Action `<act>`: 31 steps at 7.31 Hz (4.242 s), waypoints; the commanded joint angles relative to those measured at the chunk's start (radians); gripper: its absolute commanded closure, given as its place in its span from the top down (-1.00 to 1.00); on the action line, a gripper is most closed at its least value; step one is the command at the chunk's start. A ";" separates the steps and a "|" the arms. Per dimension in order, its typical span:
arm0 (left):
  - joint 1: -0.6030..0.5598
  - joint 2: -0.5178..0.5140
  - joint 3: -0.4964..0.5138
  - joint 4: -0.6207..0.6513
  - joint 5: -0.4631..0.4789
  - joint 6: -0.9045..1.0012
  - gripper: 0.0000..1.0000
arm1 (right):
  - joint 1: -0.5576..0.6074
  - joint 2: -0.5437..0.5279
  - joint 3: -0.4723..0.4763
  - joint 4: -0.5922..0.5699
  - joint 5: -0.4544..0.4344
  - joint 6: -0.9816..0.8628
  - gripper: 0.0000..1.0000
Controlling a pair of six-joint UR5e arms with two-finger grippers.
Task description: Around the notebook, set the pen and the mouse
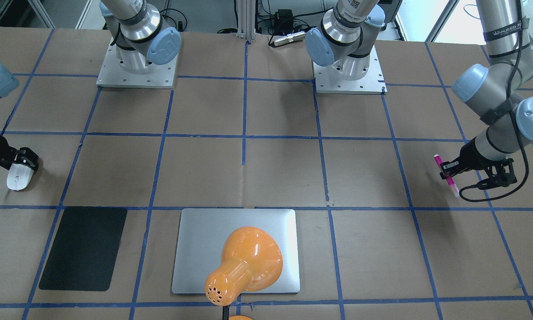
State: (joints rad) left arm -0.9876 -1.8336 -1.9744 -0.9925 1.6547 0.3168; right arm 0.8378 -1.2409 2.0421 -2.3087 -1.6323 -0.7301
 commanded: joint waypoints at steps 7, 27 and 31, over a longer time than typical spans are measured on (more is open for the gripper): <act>-0.776 0.002 0.008 -0.065 -0.136 -1.647 -1.00 | 0.372 0.137 -0.434 0.223 0.061 0.338 -0.37; -0.904 -0.057 0.250 -0.162 -0.133 -1.594 1.00 | 0.758 -0.258 -0.527 0.794 0.058 0.917 1.00; -0.643 0.140 0.258 -0.458 -0.054 -0.877 1.00 | 0.758 -0.250 -0.576 0.815 0.064 0.904 1.00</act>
State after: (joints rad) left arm -1.6882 -1.7551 -1.7190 -1.3481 1.5418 -0.8093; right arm 1.5952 -1.4890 1.4667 -1.4902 -1.5755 0.1784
